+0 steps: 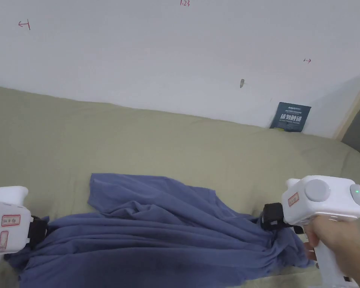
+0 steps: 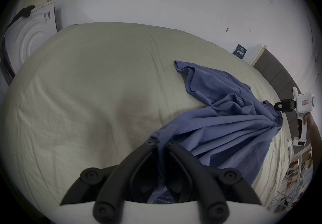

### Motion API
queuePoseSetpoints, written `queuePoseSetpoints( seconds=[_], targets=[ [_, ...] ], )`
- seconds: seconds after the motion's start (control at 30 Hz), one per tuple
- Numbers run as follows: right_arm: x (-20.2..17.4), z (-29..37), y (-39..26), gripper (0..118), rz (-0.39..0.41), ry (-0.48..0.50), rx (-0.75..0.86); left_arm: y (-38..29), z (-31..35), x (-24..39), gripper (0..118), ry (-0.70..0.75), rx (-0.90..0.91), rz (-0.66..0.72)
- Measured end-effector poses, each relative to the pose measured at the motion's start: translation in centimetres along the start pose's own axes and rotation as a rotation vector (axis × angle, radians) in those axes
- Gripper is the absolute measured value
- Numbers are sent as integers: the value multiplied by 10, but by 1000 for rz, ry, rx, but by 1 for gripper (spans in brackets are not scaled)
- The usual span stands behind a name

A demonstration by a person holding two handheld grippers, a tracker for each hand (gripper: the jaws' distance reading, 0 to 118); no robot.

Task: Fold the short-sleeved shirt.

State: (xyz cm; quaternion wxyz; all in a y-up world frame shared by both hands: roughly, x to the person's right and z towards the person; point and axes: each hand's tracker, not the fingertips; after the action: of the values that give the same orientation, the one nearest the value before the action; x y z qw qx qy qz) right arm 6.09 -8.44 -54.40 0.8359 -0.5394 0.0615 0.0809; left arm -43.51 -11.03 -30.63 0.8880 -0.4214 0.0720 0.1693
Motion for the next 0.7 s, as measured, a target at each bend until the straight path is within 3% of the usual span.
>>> queuePoseSetpoints(
  seconds=[0.1, 0.13, 0.2, 0.23, 0.37, 0.53, 0.7],
  targets=[
    [8, -21, -8, 78, -115, 71, -73, 1, -2, -1, 3, -3, -1, 15],
    [11, -22, -11, 72, -155, 103, -60, 1, -2, -1, 3, -10, 3, 21],
    [17, -20, -17, 20, -203, 144, 9, 1, -2, -2, 3, -15, 3, 34],
    [19, -19, -20, 13, -219, 165, 26, 2, -5, -6, 3, -17, 2, 40],
    [12, 0, -26, 10, -97, 178, 128, 0, -3, -10, 3, -52, 44, 65],
    [11, 47, -21, 10, -138, 286, 350, 6, 17, -6, 3, -104, 125, 78],
    [-6, 104, -6, 10, -72, 357, 465, 36, 47, 5, 3, -190, 230, 107]
  ],
)
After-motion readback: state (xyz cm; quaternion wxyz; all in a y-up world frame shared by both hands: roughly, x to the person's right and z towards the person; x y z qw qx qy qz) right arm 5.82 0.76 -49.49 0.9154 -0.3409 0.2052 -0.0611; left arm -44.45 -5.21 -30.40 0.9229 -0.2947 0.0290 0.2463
